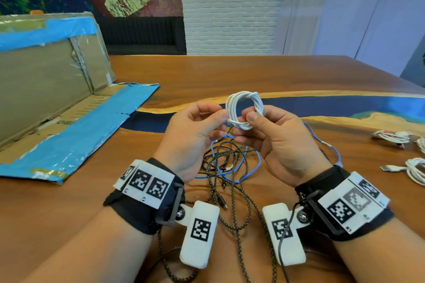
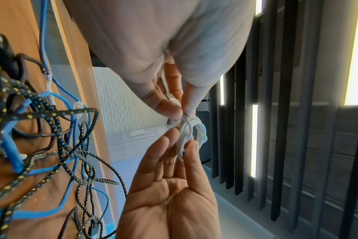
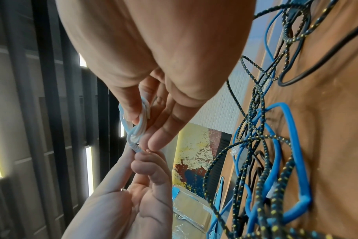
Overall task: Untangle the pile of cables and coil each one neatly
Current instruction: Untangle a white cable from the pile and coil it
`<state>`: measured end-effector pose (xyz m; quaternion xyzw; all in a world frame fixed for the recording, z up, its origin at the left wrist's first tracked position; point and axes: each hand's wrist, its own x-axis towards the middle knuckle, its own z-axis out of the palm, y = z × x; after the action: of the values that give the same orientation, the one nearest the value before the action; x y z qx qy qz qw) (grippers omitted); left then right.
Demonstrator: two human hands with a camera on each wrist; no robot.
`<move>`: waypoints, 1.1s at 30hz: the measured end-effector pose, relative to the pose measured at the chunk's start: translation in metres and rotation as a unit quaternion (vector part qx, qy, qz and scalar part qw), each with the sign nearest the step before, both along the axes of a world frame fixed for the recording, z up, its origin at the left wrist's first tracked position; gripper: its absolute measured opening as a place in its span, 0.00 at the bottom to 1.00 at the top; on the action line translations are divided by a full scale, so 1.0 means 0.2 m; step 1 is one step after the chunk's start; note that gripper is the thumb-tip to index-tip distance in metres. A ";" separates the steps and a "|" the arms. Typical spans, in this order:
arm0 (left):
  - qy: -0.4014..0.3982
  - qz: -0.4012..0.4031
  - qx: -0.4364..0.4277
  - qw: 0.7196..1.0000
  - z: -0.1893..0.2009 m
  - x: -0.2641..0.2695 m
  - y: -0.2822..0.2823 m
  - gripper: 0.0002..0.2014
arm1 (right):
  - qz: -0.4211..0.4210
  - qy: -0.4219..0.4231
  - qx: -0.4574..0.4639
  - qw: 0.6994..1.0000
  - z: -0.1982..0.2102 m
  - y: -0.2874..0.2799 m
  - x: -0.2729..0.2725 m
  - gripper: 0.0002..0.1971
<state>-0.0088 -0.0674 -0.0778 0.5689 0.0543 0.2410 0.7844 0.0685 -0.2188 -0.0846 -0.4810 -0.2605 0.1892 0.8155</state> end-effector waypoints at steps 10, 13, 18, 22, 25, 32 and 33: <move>0.033 -0.022 0.056 0.998 0.00 0.00 -0.01 0.12 | 0.012 0.010 -0.017 1.000 0.00 0.00 -0.01 0.13; 0.037 -0.025 0.077 0.996 0.00 -0.01 -0.01 0.13 | 0.036 0.012 -0.021 0.999 0.00 -0.01 -0.01 0.15; 0.024 0.013 0.075 0.997 0.01 -0.01 -0.01 0.12 | 0.024 0.012 -0.014 1.000 -0.02 0.01 -0.01 0.15; 0.025 0.039 0.040 0.998 0.02 -0.01 0.00 0.12 | 0.015 -0.007 -0.032 0.999 -0.04 0.02 -0.01 0.15; 0.023 0.053 0.023 0.998 0.02 -0.01 0.00 0.13 | 0.021 -0.013 -0.039 0.999 -0.04 0.01 -0.01 0.15; 0.023 0.058 -0.005 0.998 0.00 0.00 0.00 0.14 | 0.030 -0.042 -0.063 0.997 -0.03 -0.01 0.01 0.14; 0.027 0.050 0.001 0.998 0.00 0.00 0.00 0.13 | 0.028 -0.049 -0.069 0.996 -0.03 -0.01 0.01 0.15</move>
<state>-0.0084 -0.0664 -0.0784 0.5722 0.1036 0.2647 0.7693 0.0704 -0.2209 -0.0910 -0.5372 -0.2994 0.2057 0.7612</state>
